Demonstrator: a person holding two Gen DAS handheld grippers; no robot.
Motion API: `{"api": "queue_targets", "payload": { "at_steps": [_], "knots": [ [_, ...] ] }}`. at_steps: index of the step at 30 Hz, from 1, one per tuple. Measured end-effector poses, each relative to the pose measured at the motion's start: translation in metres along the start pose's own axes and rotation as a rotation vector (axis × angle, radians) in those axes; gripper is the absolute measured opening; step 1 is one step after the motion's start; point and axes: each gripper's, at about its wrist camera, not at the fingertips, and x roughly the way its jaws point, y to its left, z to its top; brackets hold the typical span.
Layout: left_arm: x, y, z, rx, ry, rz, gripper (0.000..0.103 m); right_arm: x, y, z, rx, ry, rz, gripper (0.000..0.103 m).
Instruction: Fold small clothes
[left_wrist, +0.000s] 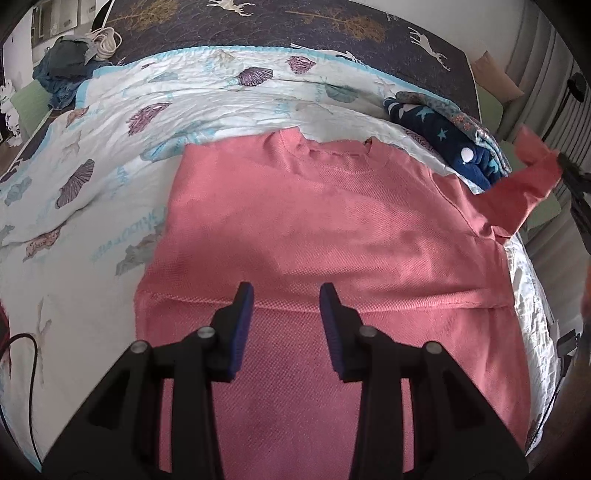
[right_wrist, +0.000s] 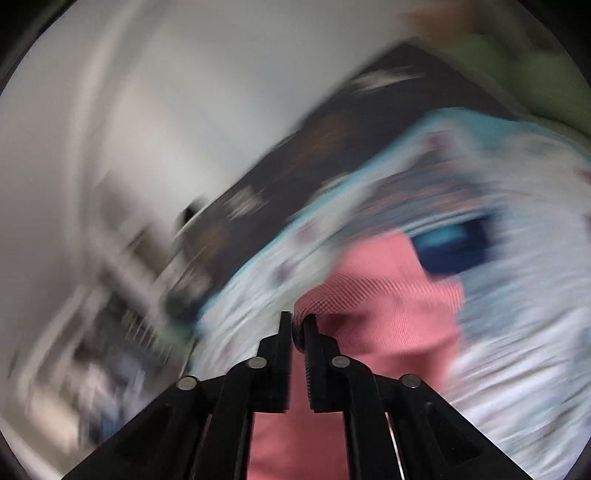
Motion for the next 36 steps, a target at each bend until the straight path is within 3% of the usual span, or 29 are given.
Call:
{"api": "queue_targets", "payload": {
  "at_steps": [2, 4, 7, 12, 16, 21, 22, 25, 27, 30, 33, 36],
  "knots": [
    [-0.002, 0.004, -0.003, -0.013, 0.002, 0.001, 0.039, 0.026, 0.052, -0.036, -0.142, 0.158, 0.040, 0.053],
    [-0.005, 0.008, -0.007, -0.027, 0.006, -0.006, 0.039, 0.035, 0.077, -0.064, -0.237, 0.248, 0.061, 0.054],
    [-0.009, 0.014, -0.012, -0.030, 0.017, -0.022, 0.039, 0.030, 0.079, -0.089, -0.291, 0.273, 0.010, 0.055],
    [-0.006, 0.006, -0.007, -0.018, 0.024, -0.122, 0.053, 0.015, 0.022, -0.089, -0.160, 0.271, -0.238, 0.055],
    [0.008, -0.024, 0.017, 0.068, 0.013, -0.168, 0.060, 0.003, -0.002, -0.085, -0.108, 0.249, -0.295, 0.055],
    [0.055, -0.058, 0.065, 0.166, 0.041, -0.195, 0.062, 0.001, -0.013, -0.088, -0.160, 0.258, -0.415, 0.058],
    [0.068, -0.062, 0.072, 0.172, 0.052, -0.195, 0.061, 0.004, -0.014, -0.087, -0.167, 0.268, -0.449, 0.062],
    [0.091, -0.074, 0.080, 0.190, 0.109, -0.204, 0.005, 0.019, -0.038, -0.075, -0.140, 0.283, -0.507, 0.062],
    [0.087, -0.081, 0.082, 0.205, 0.086, -0.217, 0.004, 0.029, -0.047, -0.066, -0.167, 0.294, -0.526, 0.060],
    [0.056, -0.089, 0.098, 0.195, -0.003, -0.273, 0.004, 0.043, -0.054, -0.060, -0.194, 0.309, -0.512, 0.041],
    [-0.003, -0.098, 0.126, 0.221, -0.162, -0.336, 0.004, 0.053, -0.058, -0.057, -0.193, 0.319, -0.501, 0.010],
    [-0.063, -0.105, 0.138, 0.302, -0.327, -0.345, 0.004, 0.048, -0.059, -0.055, -0.181, 0.278, -0.504, 0.004]
  ]
}}
